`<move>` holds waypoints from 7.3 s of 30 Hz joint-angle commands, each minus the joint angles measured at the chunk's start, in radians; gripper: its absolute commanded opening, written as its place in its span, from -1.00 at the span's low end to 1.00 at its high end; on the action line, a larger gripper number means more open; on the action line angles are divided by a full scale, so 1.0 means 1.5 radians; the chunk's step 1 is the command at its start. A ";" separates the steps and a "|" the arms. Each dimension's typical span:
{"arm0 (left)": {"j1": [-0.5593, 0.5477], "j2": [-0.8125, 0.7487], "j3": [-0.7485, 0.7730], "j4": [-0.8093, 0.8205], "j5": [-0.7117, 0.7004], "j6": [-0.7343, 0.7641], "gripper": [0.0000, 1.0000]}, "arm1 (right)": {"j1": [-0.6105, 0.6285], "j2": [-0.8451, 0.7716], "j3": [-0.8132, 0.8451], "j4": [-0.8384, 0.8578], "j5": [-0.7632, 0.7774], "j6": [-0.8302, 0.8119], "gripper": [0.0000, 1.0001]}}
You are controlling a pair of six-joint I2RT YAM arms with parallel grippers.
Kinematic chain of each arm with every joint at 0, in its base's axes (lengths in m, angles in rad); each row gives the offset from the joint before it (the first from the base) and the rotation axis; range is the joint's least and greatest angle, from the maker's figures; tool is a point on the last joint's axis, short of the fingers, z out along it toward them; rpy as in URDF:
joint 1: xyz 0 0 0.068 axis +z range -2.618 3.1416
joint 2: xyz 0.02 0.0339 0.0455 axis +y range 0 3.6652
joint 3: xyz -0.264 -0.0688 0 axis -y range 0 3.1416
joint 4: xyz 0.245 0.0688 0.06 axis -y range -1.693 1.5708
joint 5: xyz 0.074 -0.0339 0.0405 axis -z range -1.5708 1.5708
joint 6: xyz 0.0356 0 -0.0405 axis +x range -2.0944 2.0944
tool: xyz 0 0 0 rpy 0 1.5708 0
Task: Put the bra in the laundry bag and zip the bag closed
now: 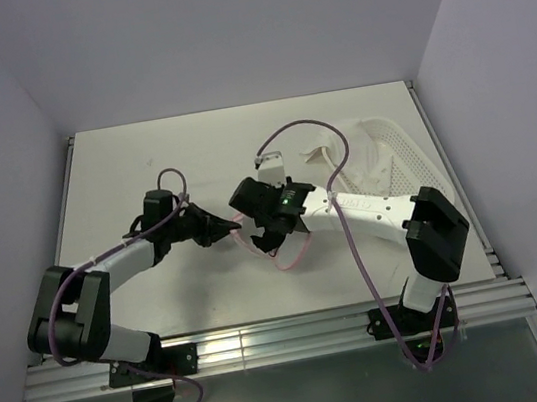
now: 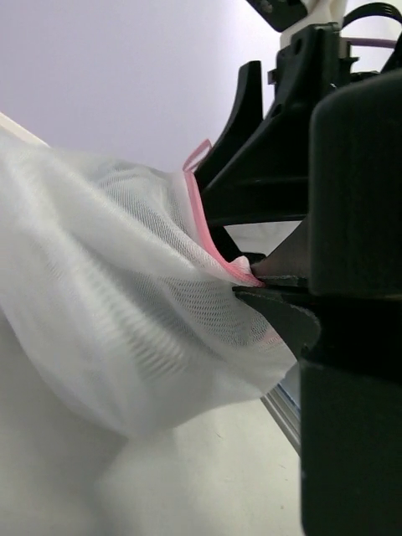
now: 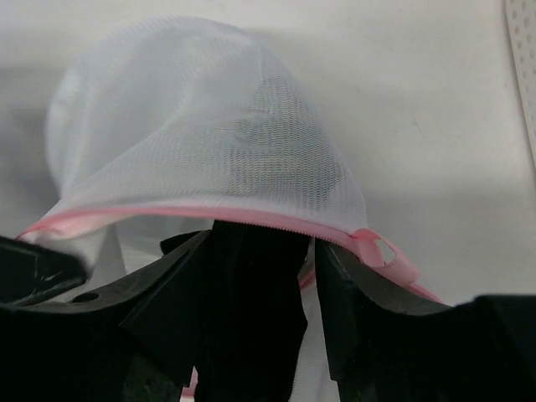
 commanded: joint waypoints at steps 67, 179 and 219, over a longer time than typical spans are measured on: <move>0.103 0.136 0.122 0.013 0.008 -0.002 -1.00 | -0.258 -0.362 -0.513 0.606 -0.531 0.079 0.53; -0.111 -0.003 0.174 -0.182 -0.166 0.301 -0.99 | -0.181 0.170 0.526 -0.292 -0.389 0.026 -0.28; -0.070 0.017 0.187 -0.213 -0.142 0.307 -1.00 | -0.196 -0.289 -0.181 0.226 -0.439 -0.037 -0.20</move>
